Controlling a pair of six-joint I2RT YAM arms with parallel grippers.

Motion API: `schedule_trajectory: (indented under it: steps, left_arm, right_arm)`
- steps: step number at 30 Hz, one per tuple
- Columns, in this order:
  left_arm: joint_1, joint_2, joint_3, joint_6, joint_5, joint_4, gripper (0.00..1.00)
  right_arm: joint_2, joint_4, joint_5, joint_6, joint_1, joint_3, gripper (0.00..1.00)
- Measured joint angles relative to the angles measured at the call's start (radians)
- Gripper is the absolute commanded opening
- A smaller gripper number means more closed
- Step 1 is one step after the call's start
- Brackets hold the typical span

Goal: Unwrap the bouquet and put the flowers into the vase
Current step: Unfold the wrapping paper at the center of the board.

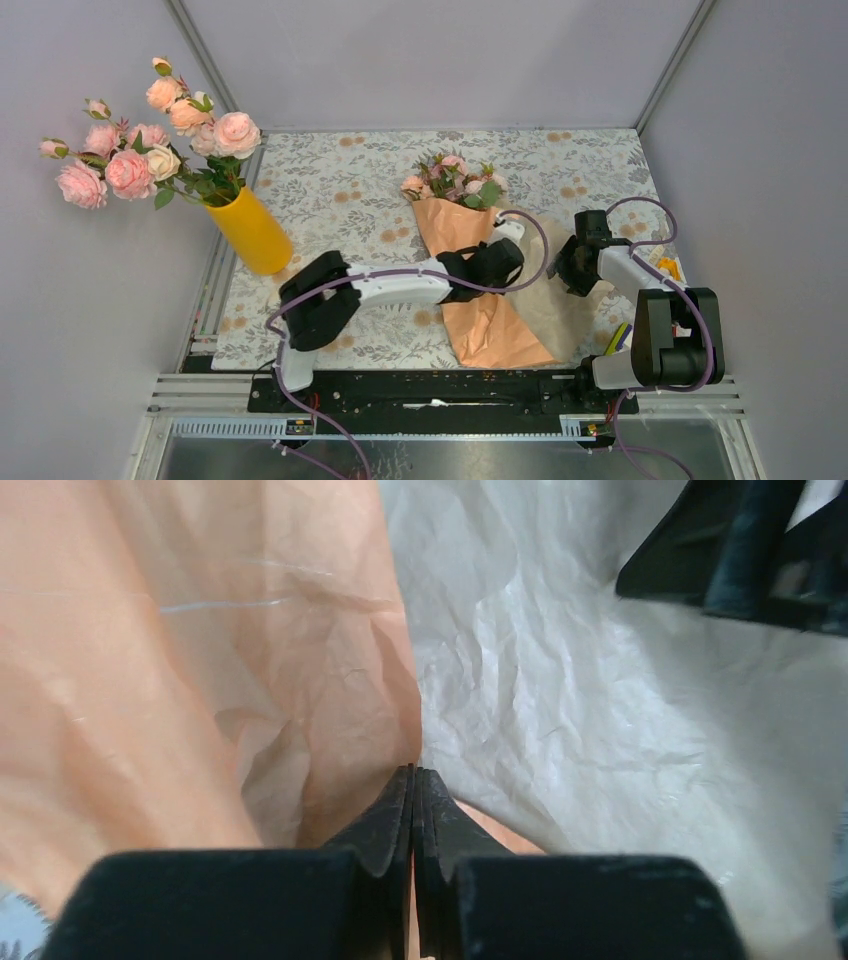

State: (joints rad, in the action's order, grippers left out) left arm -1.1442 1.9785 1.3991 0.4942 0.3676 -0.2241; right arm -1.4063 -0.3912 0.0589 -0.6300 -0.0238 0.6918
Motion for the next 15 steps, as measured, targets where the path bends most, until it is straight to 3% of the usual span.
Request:
schedule_trajectory:
  steps: [15]
  left_arm:
    - [0.119, -0.492, -0.403, 0.086, 0.133, 0.02, 0.0]
  right_arm:
    - [-0.003, 0.0, 0.0, -0.005, 0.001, 0.001, 0.61]
